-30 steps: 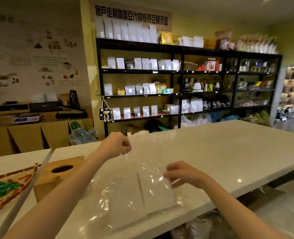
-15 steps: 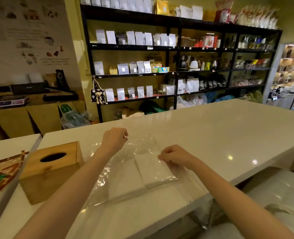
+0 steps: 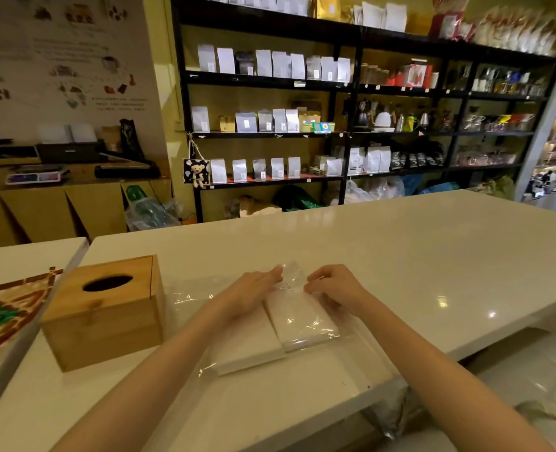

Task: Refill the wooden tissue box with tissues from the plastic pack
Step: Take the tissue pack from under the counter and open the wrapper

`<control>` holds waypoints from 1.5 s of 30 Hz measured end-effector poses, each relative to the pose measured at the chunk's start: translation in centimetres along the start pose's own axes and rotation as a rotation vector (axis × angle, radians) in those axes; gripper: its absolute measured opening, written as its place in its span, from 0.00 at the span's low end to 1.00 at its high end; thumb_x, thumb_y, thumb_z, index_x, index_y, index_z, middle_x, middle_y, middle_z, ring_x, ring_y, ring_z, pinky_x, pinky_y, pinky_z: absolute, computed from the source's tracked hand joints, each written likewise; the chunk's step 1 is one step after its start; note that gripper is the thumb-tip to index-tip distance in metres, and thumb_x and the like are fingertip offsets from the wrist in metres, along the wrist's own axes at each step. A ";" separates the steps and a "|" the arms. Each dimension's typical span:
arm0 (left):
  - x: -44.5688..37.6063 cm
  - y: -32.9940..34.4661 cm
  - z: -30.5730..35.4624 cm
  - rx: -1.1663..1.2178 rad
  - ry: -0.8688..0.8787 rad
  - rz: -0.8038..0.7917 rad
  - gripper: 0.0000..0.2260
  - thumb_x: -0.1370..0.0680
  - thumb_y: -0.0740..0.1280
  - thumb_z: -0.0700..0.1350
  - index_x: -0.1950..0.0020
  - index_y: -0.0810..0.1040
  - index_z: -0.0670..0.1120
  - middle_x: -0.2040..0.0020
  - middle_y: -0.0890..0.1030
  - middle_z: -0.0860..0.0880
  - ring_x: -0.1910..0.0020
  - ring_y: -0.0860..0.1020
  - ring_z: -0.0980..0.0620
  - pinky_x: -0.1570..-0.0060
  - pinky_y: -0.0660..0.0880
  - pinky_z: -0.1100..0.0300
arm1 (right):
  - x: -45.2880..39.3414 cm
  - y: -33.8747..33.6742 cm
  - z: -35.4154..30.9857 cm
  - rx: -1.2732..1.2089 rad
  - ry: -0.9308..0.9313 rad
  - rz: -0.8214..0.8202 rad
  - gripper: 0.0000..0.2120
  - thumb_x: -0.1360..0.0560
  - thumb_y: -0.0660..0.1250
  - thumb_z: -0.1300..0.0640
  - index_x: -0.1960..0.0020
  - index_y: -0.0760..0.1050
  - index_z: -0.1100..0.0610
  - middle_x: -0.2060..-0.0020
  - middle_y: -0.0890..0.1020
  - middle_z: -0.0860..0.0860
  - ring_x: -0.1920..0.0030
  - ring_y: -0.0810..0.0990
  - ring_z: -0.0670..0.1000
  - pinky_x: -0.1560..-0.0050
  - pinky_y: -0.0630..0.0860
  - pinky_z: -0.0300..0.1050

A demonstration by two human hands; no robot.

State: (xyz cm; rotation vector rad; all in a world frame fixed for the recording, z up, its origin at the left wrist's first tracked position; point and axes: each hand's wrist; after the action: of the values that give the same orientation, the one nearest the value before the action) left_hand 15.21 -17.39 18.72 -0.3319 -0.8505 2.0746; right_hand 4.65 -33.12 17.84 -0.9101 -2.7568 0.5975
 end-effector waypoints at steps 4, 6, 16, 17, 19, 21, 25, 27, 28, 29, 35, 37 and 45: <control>0.2 0.2 -0.6 0.204 -0.052 -0.032 0.27 0.21 0.46 0.59 0.35 0.73 0.45 0.33 0.74 0.48 0.35 0.71 0.53 0.34 0.57 0.62 | -0.2 0.3 0.2 0.013 -0.035 0.052 0.07 0.33 0.72 0.62 0.69 0.78 0.56 0.74 0.77 0.52 0.75 0.72 0.46 0.73 0.68 0.35; 0.1 0.2 -0.8 0.311 -0.068 -0.021 0.26 0.21 0.46 0.58 0.35 0.73 0.44 0.34 0.75 0.46 0.36 0.72 0.53 0.36 0.58 0.64 | -0.1 0.4 0.4 0.019 -0.063 0.078 0.08 0.33 0.72 0.62 0.70 0.78 0.55 0.74 0.78 0.50 0.75 0.74 0.44 0.70 0.69 0.36; 1.1 1.2 -0.7 -0.009 0.090 0.066 0.15 0.23 0.60 0.53 0.42 0.77 0.48 0.40 0.79 0.47 0.39 0.74 0.48 0.44 0.67 0.61 | 1.1 0.0 0.1 -0.100 -0.267 0.209 0.10 0.32 0.72 0.62 0.69 0.79 0.50 0.75 0.80 0.44 0.73 0.76 0.37 0.68 0.71 0.27; 1.1 1.1 -0.7 -0.021 0.097 0.085 0.14 0.24 0.62 0.53 0.44 0.78 0.47 0.42 0.80 0.48 0.41 0.75 0.49 0.48 0.68 0.61 | 1.2 -0.1 -0.1 -0.127 -0.283 0.203 0.09 0.32 0.72 0.62 0.68 0.80 0.50 0.76 0.80 0.43 0.73 0.77 0.36 0.67 0.71 0.26; 1.2 0.4 -0.7 -0.057 0.094 0.156 0.12 0.26 0.66 0.51 0.47 0.78 0.46 0.48 0.80 0.49 0.48 0.76 0.51 0.54 0.68 0.63 | 1.6 -0.6 -0.5 -0.185 -0.310 0.171 0.08 0.31 0.72 0.62 0.66 0.80 0.52 0.73 0.80 0.45 0.73 0.76 0.36 0.69 0.71 0.26; 1.5 -0.7 -0.7 -0.075 0.107 0.225 0.07 0.27 0.68 0.48 0.53 0.78 0.45 0.55 0.79 0.49 0.58 0.76 0.54 0.61 0.69 0.65 | 1.8 -1.2 -0.9 -0.231 -0.313 0.123 0.06 0.30 0.71 0.63 0.63 0.80 0.54 0.71 0.80 0.49 0.74 0.76 0.36 0.70 0.70 0.26; 2.8 -3.6 -0.6 -0.074 0.115 0.241 0.03 0.28 0.70 0.42 0.56 0.77 0.45 0.63 0.81 0.48 0.68 0.77 0.57 0.63 0.73 0.66 | 1.7 -1.5 -1.7 -0.087 -0.264 0.086 0.13 0.29 0.70 0.63 0.45 0.77 0.56 0.61 0.82 0.55 0.61 0.78 0.47 0.55 0.74 0.40; 3.5 -4.3 -0.4 -0.088 0.129 0.259 0.03 0.28 0.69 0.42 0.56 0.77 0.47 0.65 0.80 0.51 0.67 0.78 0.57 0.63 0.74 0.66 | 1.5 -0.9 -2.5 0.221 -0.331 0.109 0.22 0.28 0.68 0.62 0.35 0.70 0.55 0.49 0.80 0.55 0.48 0.76 0.52 0.43 0.72 0.47; 3.8 -4.5 -0.3 -0.093 0.140 0.267 0.03 0.27 0.69 0.42 0.56 0.76 0.48 0.64 0.80 0.52 0.66 0.78 0.57 0.62 0.74 0.66 | 1.6 -0.3 -3.1 0.411 -0.405 0.111 0.25 0.28 0.68 0.59 0.33 0.67 0.53 0.42 0.78 0.54 0.41 0.72 0.53 0.38 0.68 0.49; 4.0 -4.5 -0.2 -0.094 0.148 0.268 0.03 0.27 0.69 0.43 0.56 0.76 0.49 0.64 0.80 0.52 0.65 0.78 0.56 0.61 0.75 0.65 | 1.8 0.4 -3.9 0.568 -0.490 0.097 0.26 0.28 0.67 0.57 0.31 0.65 0.52 0.37 0.74 0.52 0.36 0.68 0.53 0.35 0.64 0.50; 5.2 -4.3 -0.2 -0.028 0.147 0.332 0.10 0.24 0.64 0.46 0.43 0.74 0.47 0.58 0.80 0.51 0.61 0.80 0.54 0.58 0.75 0.63 | 2.6 5.4 -7.1 0.722 -0.611 -0.174 0.20 0.27 0.64 0.43 0.38 0.74 0.51 0.46 0.82 0.50 0.45 0.77 0.50 0.35 0.64 0.51; 5.4 -4.6 -0.7 0.067 0.067 0.367 0.14 0.21 0.56 0.51 0.39 0.71 0.47 0.52 0.81 0.47 0.56 0.79 0.50 0.55 0.74 0.59 | 2.7 5.9 -7.5 0.670 -0.604 -0.184 0.15 0.27 0.66 0.46 0.45 0.79 0.54 0.51 0.84 0.53 0.51 0.80 0.51 0.44 0.72 0.48; 6.1 -5.7 -1.1 0.082 -0.303 0.065 0.35 0.24 0.36 0.62 0.36 0.72 0.45 0.44 0.81 0.39 0.48 0.77 0.47 0.33 0.61 0.49 | 2.6 6.3 -7.7 0.454 -0.623 -0.211 0.07 0.27 0.68 0.57 0.52 0.83 0.59 0.64 0.80 0.48 0.66 0.75 0.40 0.62 0.69 0.29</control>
State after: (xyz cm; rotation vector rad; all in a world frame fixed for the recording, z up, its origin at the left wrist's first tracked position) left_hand 15.52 -9.70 22.17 0.0009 -0.9373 2.2485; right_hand 8.12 -24.48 22.22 -0.3594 -2.9362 1.6027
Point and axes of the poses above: each hand's wrist, its own x-axis away from the middle knuckle, its own y-axis out of the palm, z = x × y
